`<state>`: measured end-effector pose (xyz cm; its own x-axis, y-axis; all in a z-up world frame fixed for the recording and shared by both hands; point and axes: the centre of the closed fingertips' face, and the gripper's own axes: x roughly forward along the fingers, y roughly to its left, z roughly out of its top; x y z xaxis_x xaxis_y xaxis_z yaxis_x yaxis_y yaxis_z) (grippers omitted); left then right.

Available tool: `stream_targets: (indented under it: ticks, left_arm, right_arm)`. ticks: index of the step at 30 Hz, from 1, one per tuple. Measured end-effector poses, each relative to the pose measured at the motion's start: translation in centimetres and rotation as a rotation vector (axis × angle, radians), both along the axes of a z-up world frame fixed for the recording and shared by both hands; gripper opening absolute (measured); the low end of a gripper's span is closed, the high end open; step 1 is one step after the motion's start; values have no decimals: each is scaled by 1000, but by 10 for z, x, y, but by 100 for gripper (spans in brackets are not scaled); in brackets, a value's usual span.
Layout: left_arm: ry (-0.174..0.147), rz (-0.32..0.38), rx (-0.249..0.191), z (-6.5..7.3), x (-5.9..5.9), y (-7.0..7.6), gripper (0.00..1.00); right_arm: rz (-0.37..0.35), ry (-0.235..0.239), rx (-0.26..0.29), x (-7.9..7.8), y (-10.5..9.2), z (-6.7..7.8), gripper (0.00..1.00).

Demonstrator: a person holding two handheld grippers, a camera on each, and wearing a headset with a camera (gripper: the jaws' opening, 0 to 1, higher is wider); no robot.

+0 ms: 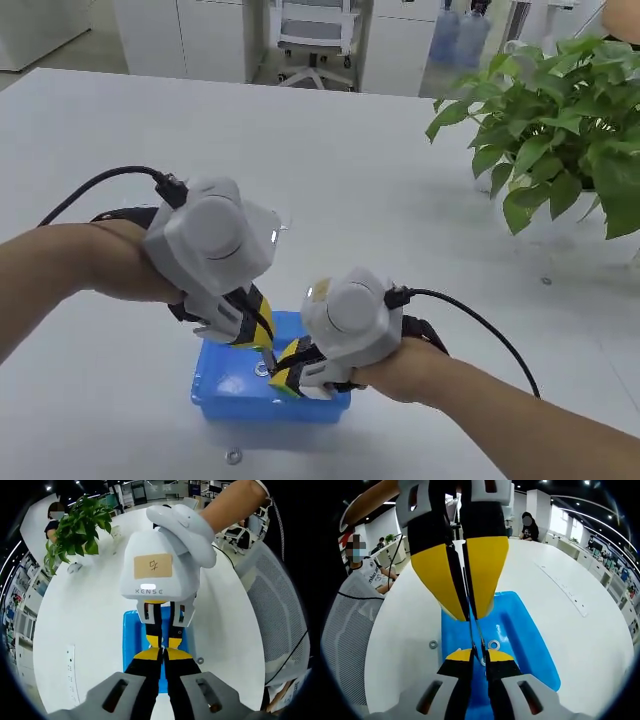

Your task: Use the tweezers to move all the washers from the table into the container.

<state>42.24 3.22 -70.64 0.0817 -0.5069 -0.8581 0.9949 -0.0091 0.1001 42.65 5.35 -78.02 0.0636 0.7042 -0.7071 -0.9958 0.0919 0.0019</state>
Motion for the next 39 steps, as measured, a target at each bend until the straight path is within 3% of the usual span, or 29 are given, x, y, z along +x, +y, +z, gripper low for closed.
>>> stream_targets:
  ticks: [14, 24, 39]
  left_arm:
    - [-28, -3, 7, 23, -9, 2, 6]
    - [-48, -13, 22, 41, -24, 6, 6]
    - [-50, -19, 42, 42, -53, 10, 6]
  right_arm:
    - [-17, -17, 42, -6, 5, 22, 10]
    - [-10, -46, 63, -21, 12, 41, 10]
    - [18, -52, 72, -50, 19, 42, 10]
